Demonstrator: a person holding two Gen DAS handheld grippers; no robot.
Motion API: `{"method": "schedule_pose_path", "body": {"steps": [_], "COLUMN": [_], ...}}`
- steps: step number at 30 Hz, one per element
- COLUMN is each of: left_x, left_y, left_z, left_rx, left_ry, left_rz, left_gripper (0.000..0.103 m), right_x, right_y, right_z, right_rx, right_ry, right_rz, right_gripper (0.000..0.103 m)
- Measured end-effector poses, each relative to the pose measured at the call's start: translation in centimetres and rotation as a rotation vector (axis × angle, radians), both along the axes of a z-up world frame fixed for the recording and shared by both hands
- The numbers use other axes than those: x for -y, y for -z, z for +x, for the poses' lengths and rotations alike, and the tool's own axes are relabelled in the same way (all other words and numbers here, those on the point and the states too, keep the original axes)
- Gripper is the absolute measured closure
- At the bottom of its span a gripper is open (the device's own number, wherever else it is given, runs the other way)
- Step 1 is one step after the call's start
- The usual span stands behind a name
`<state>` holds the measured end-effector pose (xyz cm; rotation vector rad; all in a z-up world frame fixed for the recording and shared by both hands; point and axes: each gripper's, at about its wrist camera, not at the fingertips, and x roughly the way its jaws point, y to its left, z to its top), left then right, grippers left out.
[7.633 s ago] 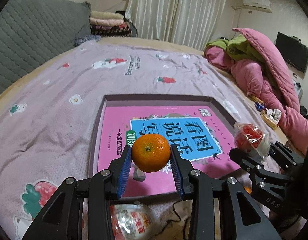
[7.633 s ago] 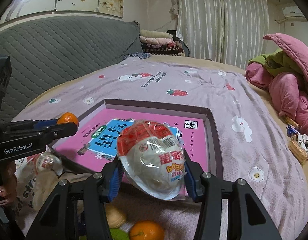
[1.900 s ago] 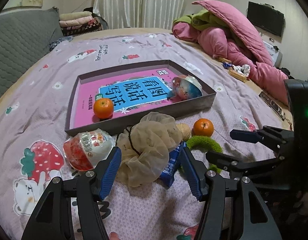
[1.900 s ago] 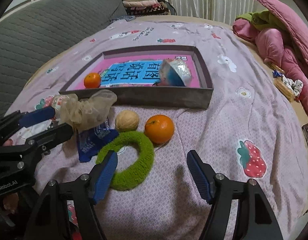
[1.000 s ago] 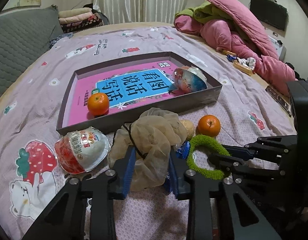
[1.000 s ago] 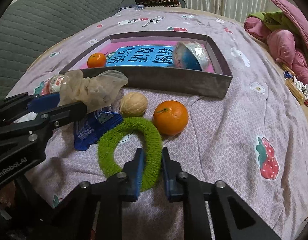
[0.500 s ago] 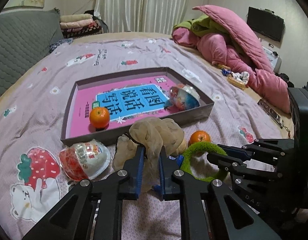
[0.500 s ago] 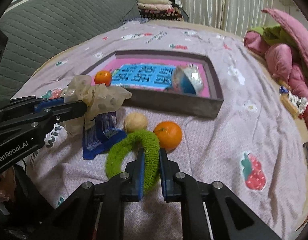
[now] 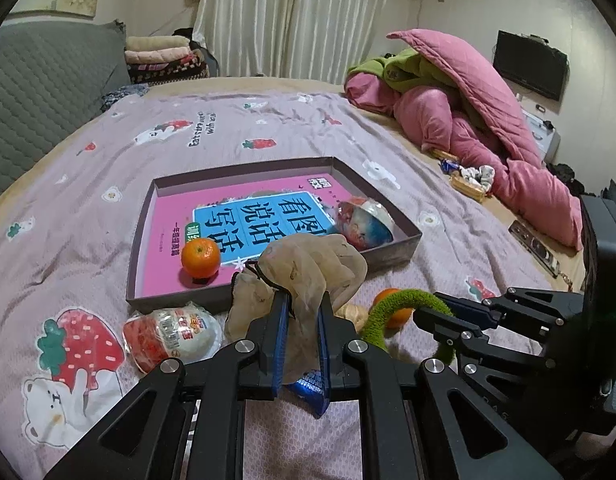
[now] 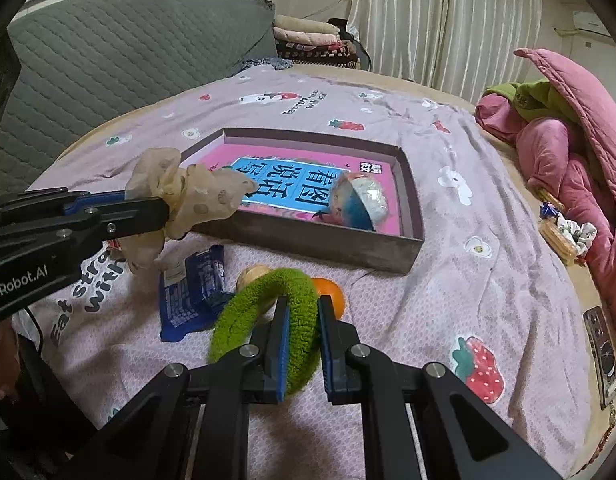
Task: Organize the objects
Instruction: 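Lift the mesh fabric with the left tool while the right tool lifts the green ring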
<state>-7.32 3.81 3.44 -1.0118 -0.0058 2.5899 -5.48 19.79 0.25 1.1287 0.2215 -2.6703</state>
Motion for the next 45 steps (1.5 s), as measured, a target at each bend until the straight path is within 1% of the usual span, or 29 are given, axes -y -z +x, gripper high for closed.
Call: {"method": "schedule_pose_path", "body": {"steps": [14, 24, 29, 34, 45], "left_x": [0.8, 0.9, 1.0, 1.4, 2.3], "left_y": [-1.3, -2.3, -2.9, -3.6, -4.3], "left_z": [-0.4, -0.8, -1.0, -1.5, -2.7], "left_rx": [-0.024, -0.043, -0.061, -0.078, -0.108], "left_ry": [-0.024, -0.032, -0.041, -0.058, -0.090], "left_rz": [0.025, 0.048, 0.054, 0.065, 0.053], "left_gripper": [0.090, 0.090, 0.090, 0.090, 0.090], "right_x": [-0.3, 0.0, 0.4, 0.4, 0.4], "right_y": [-1.5, -3.1, -3.9, -4.7, -6.4], "right_z": [-0.3, -1.0, -1.1, -1.5, -2.6], "right_rx": [-0.053, -0.111, -0.151, -0.180, -0.239], "right_ry": [0.014, 0.026, 0.025, 0.026, 0.029], "right_rz": [-0.033, -0.061, -0.045, -0.051, -0.060], "right_gripper": [0.089, 0.089, 0.089, 0.089, 0.089]}}
